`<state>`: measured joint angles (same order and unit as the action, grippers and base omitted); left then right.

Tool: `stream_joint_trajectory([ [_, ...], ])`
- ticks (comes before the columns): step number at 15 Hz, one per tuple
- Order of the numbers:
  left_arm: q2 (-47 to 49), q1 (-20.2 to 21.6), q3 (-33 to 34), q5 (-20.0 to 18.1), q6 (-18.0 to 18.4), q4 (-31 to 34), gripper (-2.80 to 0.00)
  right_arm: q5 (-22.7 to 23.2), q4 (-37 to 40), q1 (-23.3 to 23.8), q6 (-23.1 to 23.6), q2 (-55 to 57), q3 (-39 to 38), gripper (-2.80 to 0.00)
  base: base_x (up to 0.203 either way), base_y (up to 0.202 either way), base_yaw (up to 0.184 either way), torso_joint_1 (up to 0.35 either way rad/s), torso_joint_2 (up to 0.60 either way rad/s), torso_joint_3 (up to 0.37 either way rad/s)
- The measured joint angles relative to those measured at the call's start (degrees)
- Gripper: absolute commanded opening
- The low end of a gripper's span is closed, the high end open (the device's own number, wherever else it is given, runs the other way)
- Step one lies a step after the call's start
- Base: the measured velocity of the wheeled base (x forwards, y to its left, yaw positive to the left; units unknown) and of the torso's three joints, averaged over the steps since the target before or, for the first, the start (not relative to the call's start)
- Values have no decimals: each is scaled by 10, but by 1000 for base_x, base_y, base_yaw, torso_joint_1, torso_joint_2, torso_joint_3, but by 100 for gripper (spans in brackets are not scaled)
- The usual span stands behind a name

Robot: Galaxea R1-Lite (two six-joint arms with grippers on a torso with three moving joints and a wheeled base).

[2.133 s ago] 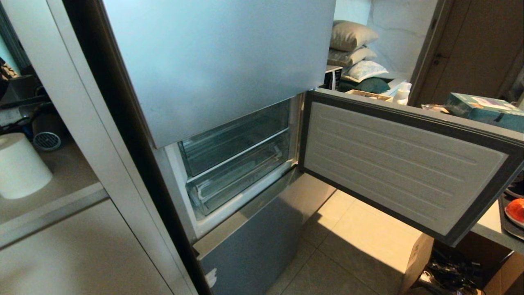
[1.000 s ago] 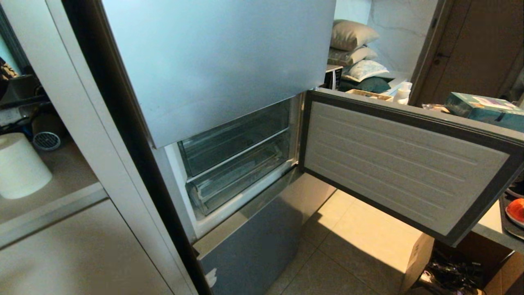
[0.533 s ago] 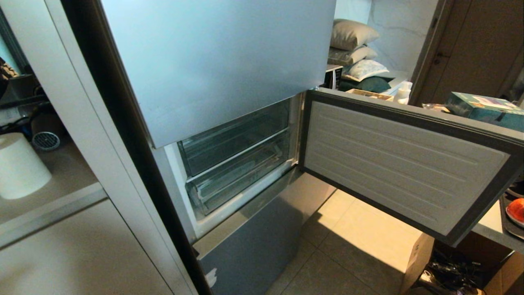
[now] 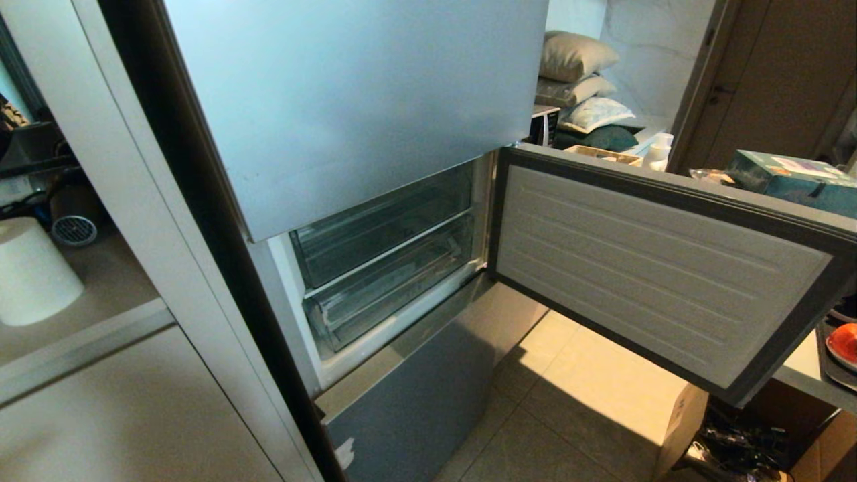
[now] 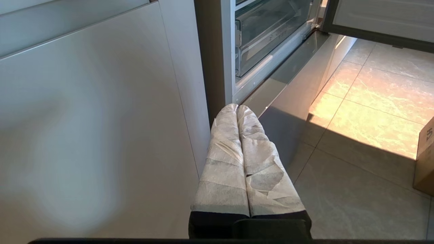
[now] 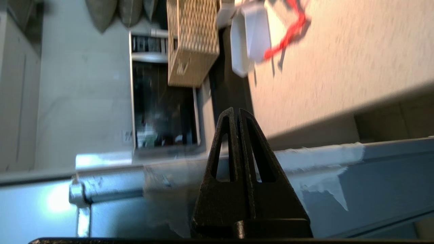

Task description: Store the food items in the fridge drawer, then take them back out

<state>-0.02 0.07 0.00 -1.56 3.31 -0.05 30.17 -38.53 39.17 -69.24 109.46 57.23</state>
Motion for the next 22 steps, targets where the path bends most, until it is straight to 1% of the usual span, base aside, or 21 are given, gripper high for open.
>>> stream_joint_trajectory([
  [3, 0, 0, 0, 0, 0, 0, -280, 36, 1, -5, 1, -45, -46, -280, 0, 0, 0, 0, 0, 0],
  [6, 0, 0, 0, 0, 0, 0, -280, 63, 2, -5, 0, -127, -91, -280, 0, 0, 0, 0, 0, 0],
  [9, 0, 0, 0, 0, 0, 0, -280, 74, 26, -21, -3, -248, -104, -280, 0, 0, 0, 0, 0, 0],
  [11, 0, 0, 0, 0, 0, 0, -280, 69, 37, -50, -4, -325, -103, -280, 0, 0, 0, 0, 0, 0],
  [13, 0, 0, 0, 0, 0, 0, -280, 29, 41, -72, -3, -371, -98, -280, 0, 0, 0, 0, 0, 0],
  [16, 0, 0, 0, 0, 0, 0, -280, -38, 36, -78, 9, -398, -91, -280, 0, 0, 0, 0, 0, 0],
  [17, 0, 0, 0, 0, 0, 0, -280, -72, 36, -77, 20, -398, -91, -280, 0, 0, 0, 0, 0, 0],
  [18, 0, 0, 0, 0, 0, 0, -280, -121, 34, -75, 27, -392, -96, -280, 0, 0, 0, 0, 0, 0],
  [19, 0, 0, 0, 0, 0, 0, -280, -165, 32, -73, 24, -381, -104, -280, 0, 0, 0, 0, 0, 0],
  [20, 0, 0, 0, 0, 0, 0, -280, -201, 33, -71, 10, -367, -116, -280, 0, 0, 0, 0, 0, 0],
  [21, 0, 0, 0, 0, 0, 0, -280, -217, 32, -68, -11, -350, -126, -280, 0, 0, 0, 0, 0, 0],
  [22, 0, 0, 0, 0, 0, 0, -280, -220, 31, -65, -29, -334, -133, -280, 0, 0, 0, 0, 0, 0],
])
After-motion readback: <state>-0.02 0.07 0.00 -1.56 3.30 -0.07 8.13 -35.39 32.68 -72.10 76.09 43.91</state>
